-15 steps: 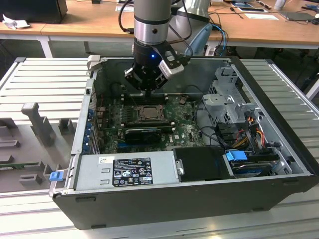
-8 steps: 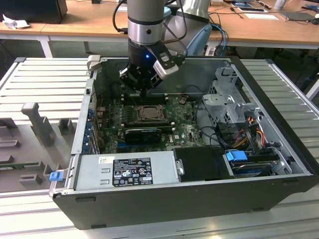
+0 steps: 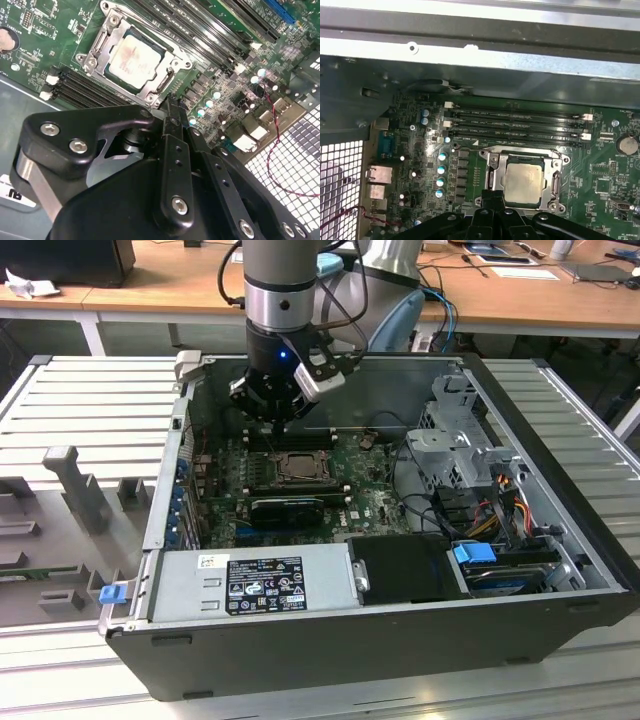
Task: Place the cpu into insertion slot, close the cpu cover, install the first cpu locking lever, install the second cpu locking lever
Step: 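Install the first cpu locking lever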
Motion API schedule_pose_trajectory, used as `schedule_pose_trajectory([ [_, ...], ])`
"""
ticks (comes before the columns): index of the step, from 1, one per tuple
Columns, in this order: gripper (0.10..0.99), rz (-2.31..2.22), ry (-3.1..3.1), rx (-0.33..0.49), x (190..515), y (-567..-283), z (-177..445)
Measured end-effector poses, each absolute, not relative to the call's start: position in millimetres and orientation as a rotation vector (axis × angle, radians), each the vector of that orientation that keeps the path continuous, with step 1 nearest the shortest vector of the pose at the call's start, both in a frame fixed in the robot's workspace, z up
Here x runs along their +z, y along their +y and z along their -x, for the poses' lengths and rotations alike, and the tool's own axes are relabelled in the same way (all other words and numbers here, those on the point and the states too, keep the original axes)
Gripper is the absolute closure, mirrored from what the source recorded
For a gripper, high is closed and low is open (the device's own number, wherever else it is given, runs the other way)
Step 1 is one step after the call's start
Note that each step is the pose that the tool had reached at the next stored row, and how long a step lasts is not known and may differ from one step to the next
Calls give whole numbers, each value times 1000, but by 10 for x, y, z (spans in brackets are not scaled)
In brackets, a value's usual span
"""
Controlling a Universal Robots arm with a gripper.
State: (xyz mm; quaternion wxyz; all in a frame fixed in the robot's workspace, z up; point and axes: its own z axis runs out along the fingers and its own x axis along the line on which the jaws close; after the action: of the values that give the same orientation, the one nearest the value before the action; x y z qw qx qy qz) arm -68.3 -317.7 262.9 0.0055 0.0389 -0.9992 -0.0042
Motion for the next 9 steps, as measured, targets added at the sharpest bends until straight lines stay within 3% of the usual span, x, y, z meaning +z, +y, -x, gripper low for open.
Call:
schedule_pose_trajectory([
  [9, 980, -122, -3128, -13, 2627, -3177, 695],
])
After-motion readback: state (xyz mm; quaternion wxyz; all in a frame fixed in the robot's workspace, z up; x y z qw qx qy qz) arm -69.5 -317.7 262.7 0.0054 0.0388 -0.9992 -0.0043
